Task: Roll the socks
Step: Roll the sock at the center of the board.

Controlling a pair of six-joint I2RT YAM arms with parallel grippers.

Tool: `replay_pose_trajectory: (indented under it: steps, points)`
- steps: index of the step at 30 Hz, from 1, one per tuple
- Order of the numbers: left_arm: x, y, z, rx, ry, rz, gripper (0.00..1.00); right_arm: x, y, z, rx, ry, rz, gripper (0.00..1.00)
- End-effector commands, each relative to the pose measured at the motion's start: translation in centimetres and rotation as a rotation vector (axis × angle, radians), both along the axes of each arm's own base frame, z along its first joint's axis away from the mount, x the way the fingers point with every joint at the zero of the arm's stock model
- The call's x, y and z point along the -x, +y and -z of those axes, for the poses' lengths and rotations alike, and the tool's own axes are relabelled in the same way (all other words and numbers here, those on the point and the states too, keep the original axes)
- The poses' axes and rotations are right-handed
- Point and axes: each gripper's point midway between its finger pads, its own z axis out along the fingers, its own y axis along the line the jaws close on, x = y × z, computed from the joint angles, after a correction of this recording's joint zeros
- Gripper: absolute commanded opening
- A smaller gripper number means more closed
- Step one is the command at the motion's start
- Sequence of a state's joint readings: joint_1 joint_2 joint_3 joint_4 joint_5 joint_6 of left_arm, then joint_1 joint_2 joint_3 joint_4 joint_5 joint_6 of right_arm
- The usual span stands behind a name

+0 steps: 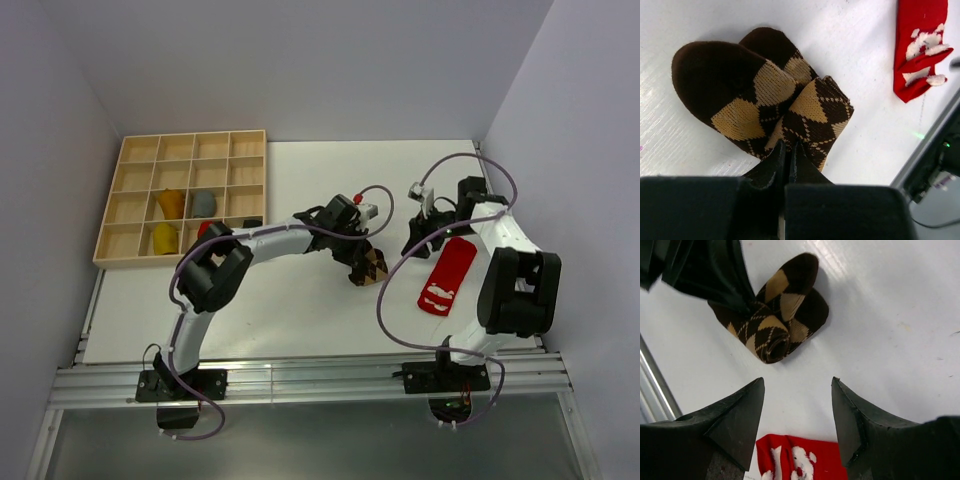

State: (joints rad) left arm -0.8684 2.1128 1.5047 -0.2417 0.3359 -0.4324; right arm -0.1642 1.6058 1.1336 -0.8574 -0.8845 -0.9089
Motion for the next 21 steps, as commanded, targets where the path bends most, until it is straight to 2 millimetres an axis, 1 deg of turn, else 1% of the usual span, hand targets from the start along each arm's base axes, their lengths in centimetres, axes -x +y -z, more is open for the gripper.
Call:
replay_pose_trajectory:
  steps: [1, 2, 3, 4, 5, 6, 7, 8, 9, 10, 11, 12, 13, 14, 15, 16, 18, 21]
  points:
    - [3.4, 3.5, 4.6, -0.162, 0.232, 0.041, 0.00, 0.1, 0.1, -1.0, 0.049, -0.200, -0.068, 0.63]
    - [3.1, 3.4, 4.4, -0.153, 0.245, 0.045, 0.00, 1.3, 0.3, -0.1, 0.061, -0.200, -0.082, 0.63]
    - [3.6, 3.8, 4.9, -0.166, 0.287, 0.056, 0.00, 1.3, 0.3, -0.8, 0.097, -0.295, -0.121, 0.63]
    - [3.6, 3.9, 4.9, -0.168, 0.301, 0.065, 0.00, 2.6, 0.7, 0.4, 0.108, -0.297, -0.149, 0.64]
    - [3.2, 3.9, 5.0, -0.161, 0.311, 0.073, 0.00, 2.9, 0.6, 0.8, 0.150, -0.328, -0.166, 0.65]
    - [3.5, 4.4, 5.1, -0.179, 0.337, 0.077, 0.00, 3.2, 0.7, 0.4, 0.190, -0.403, -0.202, 0.65]
    - [3.4, 4.4, 5.0, -0.177, 0.350, 0.084, 0.00, 4.1, 1.4, 1.5, 0.208, -0.427, -0.245, 0.66]
    - [3.1, 4.3, 5.1, -0.169, 0.358, 0.089, 0.00, 4.2, 1.4, 2.0, 0.247, -0.454, -0.257, 0.68]
    - [3.1, 4.5, 5.0, -0.167, 0.376, 0.091, 0.00, 4.0, 1.6, 1.6, 0.272, -0.516, -0.278, 0.69]
    - [3.1, 4.4, 5.0, -0.163, 0.388, 0.093, 0.00, 4.6, 1.8, 2.4, 0.288, -0.514, -0.296, 0.70]
    - [2.7, 4.3, 4.8, -0.150, 0.390, 0.096, 0.00, 5.2, 3.1, 2.7, 0.292, -0.531, -0.355, 0.70]
    - [2.7, 4.3, 5.1, -0.151, 0.402, 0.099, 0.00, 4.9, 3.2, 2.8, 0.324, -0.557, -0.369, 0.70]
    - [2.8, 4.6, 5.3, -0.163, 0.411, 0.097, 0.00, 5.2, 3.6, 3.3, 0.330, -0.559, -0.387, 0.70]
    - [2.5, 4.3, 5.3, -0.157, 0.413, 0.101, 0.00, 5.2, 3.9, 3.4, 0.338, -0.576, -0.404, 0.70]
    - [2.4, 4.3, 5.3, -0.153, 0.417, 0.102, 0.00, 4.6, 4.3, 3.3, 0.363, -0.616, -0.417, 0.70]
    - [2.3, 4.1, 5.2, -0.153, 0.415, 0.103, 0.00, 4.8, 4.4, 3.9, 0.372, -0.622, -0.424, 0.70]
    - [2.2, 4.0, 5.6, -0.150, 0.424, 0.107, 0.00, 4.3, 5.0, 3.6, 0.395, -0.686, -0.440, 0.70]
    - [2.2, 3.9, 5.8, -0.147, 0.431, 0.107, 0.00, 4.6, 5.5, 4.0, 0.432, -0.744, -0.460, 0.70]
